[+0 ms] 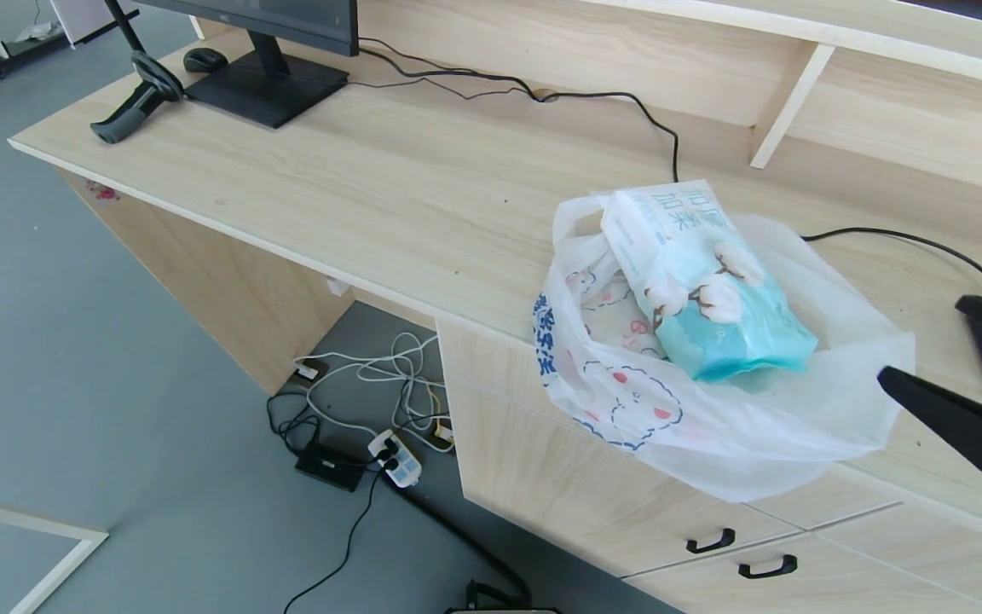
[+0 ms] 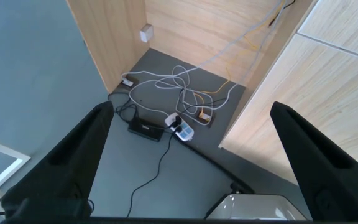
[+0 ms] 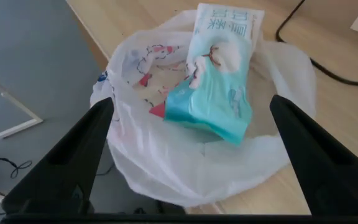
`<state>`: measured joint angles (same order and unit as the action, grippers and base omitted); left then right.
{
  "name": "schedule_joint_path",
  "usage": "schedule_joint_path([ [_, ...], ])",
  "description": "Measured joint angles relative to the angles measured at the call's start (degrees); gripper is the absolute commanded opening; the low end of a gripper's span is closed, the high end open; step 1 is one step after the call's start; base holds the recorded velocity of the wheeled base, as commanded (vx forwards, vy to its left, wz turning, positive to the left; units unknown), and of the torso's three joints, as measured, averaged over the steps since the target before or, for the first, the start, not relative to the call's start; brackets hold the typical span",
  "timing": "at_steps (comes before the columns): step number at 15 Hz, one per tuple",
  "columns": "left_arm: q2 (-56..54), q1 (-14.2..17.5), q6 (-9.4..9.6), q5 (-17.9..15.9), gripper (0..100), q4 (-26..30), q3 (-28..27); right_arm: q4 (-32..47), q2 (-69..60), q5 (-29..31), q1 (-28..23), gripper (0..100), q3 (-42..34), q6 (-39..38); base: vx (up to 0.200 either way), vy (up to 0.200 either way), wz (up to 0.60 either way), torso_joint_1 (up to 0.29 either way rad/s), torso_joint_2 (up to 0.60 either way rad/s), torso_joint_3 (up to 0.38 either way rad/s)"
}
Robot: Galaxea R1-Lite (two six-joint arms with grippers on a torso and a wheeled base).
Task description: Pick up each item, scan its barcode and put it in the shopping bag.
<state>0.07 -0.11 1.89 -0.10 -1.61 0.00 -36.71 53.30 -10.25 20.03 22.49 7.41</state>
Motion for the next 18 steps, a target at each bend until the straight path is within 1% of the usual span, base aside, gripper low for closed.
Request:
schedule_joint_path([
  [2,0.00,0.00,0.00,0.00,100,0.02,0.00,11.82,-9.39,0.05,0.06,100,-2.05,-0.57,0.000,0.000,0.00,0.000,0.00,0.000],
  [4,0.00,0.04,0.02,0.00,100,0.11,0.00,21.33,-17.30,0.24,-0.02,100,-2.79,-0.96,0.000,0.000,0.00,0.000,0.00,0.000],
  [5,0.00,0.04,0.02,0.00,100,0.11,0.00,23.22,-20.75,0.79,-0.33,100,-3.34,-0.95,0.000,0.000,0.00,0.000,0.00,0.000],
  [7,0.00,0.04,-0.01,0.00,100,0.13,0.00,23.91,-26.21,2.05,-1.51,100,-6.79,-0.77,0.000,0.000,0.00,0.000,0.00,0.000],
  [10,0.00,0.00,0.00,0.00,100,0.20,0.00,24.31,-33.68,2.93,-2.45,100,-15.12,-0.33,0.000,0.000,0.00,0.000,0.00,0.000],
  [12,0.00,0.00,0.02,0.00,100,0.17,0.00,25.03,-37.84,4.84,-3.06,100,-20.18,-0.41,0.000,0.000,0.00,0.000,0.00,0.000],
  [15,0.00,0.01,0.02,0.00,100,0.16,0.00,34.35,-43.41,5.22,-3.39,100,-22.09,-0.60,0.000,0.000,0.00,0.000,0.00,0.000],
  [16,0.00,0.04,0.05,0.00,100,0.13,0.00,36.08,-45.12,5.68,-3.67,100,-22.16,-1.29,0.000,0.000,0.00,0.000,0.00,0.000],
  [18,0.00,0.04,0.07,0.00,100,0.13,0.00,36.22,-46.52,9.22,-6.31,100,-22.36,-5.89,0.000,0.000,0.00,0.000,0.00,0.000],
])
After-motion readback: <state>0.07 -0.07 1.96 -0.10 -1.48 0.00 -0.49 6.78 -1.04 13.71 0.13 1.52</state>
